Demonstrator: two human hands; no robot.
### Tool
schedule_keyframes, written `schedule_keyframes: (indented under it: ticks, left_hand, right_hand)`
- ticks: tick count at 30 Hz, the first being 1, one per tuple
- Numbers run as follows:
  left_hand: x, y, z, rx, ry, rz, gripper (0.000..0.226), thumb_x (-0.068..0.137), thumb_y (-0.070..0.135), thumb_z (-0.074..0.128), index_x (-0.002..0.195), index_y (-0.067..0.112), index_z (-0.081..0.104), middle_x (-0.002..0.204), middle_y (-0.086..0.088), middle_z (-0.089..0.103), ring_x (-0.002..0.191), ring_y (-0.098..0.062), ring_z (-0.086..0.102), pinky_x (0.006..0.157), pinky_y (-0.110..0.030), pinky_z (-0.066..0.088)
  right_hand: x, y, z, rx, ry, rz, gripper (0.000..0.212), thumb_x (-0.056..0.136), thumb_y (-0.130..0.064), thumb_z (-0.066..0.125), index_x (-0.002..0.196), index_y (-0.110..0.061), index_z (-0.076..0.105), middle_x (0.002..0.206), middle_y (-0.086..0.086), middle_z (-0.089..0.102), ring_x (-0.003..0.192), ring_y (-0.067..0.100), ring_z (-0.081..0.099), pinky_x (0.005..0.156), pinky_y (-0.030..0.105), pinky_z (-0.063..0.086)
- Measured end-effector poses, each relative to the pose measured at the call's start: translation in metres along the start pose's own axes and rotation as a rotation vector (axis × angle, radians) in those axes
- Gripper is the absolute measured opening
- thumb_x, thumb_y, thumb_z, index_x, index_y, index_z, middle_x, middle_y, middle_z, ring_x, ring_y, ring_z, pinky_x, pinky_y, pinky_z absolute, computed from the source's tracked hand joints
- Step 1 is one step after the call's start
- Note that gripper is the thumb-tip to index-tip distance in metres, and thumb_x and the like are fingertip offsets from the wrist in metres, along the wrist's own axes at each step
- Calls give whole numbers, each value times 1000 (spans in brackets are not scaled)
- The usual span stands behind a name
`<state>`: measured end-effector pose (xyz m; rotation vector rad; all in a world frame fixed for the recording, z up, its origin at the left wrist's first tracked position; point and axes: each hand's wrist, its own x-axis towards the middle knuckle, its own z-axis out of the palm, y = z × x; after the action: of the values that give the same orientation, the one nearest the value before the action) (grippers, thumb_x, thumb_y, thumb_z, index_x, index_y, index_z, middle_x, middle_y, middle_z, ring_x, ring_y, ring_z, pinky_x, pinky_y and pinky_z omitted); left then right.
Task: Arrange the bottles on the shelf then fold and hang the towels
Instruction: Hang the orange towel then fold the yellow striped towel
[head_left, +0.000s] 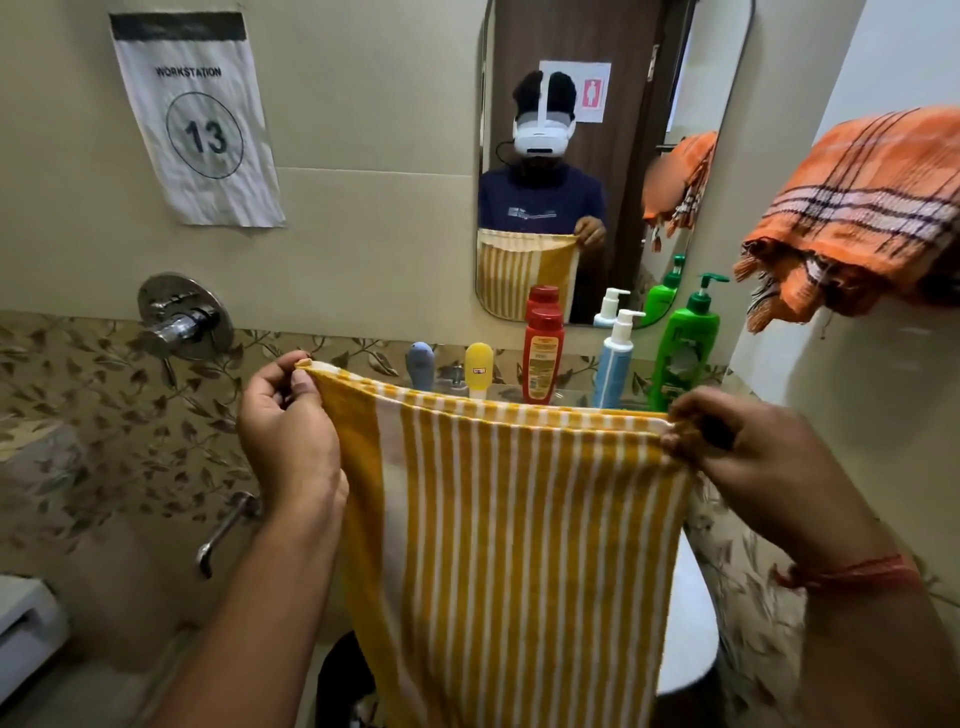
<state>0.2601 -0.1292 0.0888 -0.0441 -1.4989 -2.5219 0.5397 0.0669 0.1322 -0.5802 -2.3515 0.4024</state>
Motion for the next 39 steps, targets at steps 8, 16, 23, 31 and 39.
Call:
schedule_keyframes:
  ticks: [8,16,23,31,39]
  left_hand:
    - [5,3,-8,-18,43,-31,25,102,15,53,100,34,67,107,5,69,95,-6,65,65,-11,50]
    - [7,10,-4,-26,13,14,28,101,13,53,94,35,68,105,2,71,94,-7,67,69,-12,51]
    - [9,8,-9,-25,6,9,27,102,14,53,95,36,67,106,4,70,93,-4,64,66,-10,48]
    - [3,9,-7,12,-30,51,26,101,11,54,96,32,68,102,6,69,89,-2,65,70,-10,50]
    - [1,5,-7,46,-54,40,22,101,11,55,106,27,69,106,5,70,93,-2,66,74,-11,51]
  right_hand:
    - [-13,9,-7,151,-413,-179,12,89,-24,68,86,-35,71,85,-9,66,84,11,62,68,28,51]
    - [-16,-2,2,122,-483,18,20,97,-36,51,80,-31,63,78,-7,63,75,4,60,65,23,49]
    - [-16,-22,-15,603,-131,63,15,80,-24,64,87,-10,66,80,6,71,69,10,68,62,17,56]
    - [-6,-13,5,681,283,27,17,91,-20,64,104,-30,66,99,2,67,92,16,67,78,24,58]
    - [0,-3,8,325,114,-21,21,93,-16,64,109,-29,67,101,-4,68,83,2,63,66,13,53]
